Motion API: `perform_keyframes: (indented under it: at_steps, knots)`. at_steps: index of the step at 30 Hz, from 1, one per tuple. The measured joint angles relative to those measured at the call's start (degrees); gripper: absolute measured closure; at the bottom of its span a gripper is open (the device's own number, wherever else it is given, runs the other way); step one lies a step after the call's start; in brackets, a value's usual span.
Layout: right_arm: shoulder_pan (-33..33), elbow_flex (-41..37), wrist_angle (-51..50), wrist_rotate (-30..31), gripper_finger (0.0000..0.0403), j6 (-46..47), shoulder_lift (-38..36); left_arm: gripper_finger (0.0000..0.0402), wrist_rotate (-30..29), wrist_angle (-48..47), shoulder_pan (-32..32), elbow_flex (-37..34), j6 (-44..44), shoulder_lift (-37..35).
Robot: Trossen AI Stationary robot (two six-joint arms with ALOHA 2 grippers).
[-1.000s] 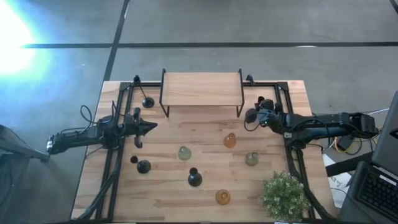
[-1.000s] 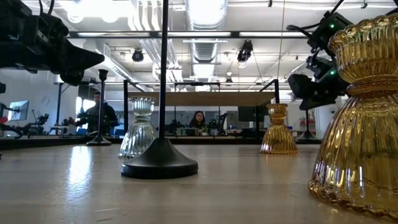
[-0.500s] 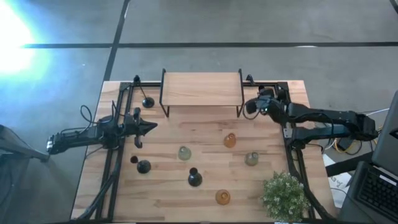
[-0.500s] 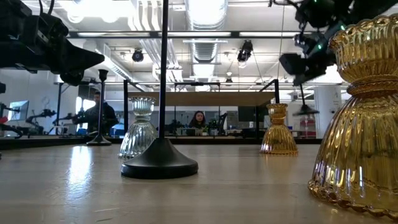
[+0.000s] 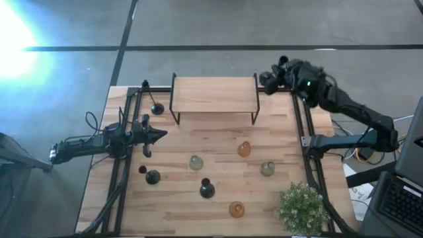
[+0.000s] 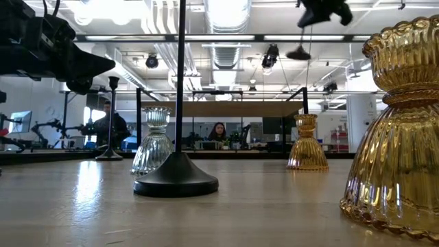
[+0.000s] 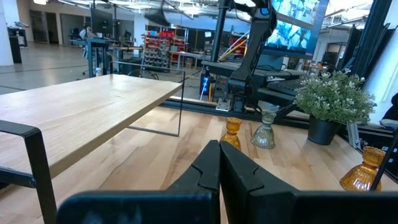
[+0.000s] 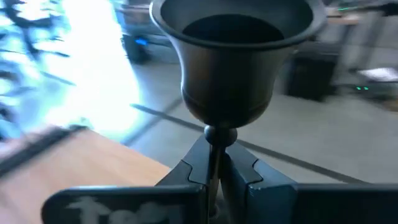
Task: Pick & Place candle stick holders
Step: Put the black candle holder on the shelf
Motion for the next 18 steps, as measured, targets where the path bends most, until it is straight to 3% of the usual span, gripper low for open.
perform_keyframes:
  at_steps: [4, 10, 18]
  knots:
    - [-2.75, 7.23, -0.99, -9.86, 0.0392, -0.56, 6.53, 0.0396, 0.00, 0.00, 0.00, 0.00, 0.00, -0.02]
    - [-5.62, 16.39, -7.66, -14.26, 0.0391, -3.51, 17.69, 0.0396, 0.00, 0.00, 0.00, 0.00, -0.01, -0.01]
    - [-9.82, 17.22, -3.60, -22.22, 0.0392, -5.26, 25.70, 0.0396, 0.00, 0.00, 0.02, 0.00, 0.00, 0.00]
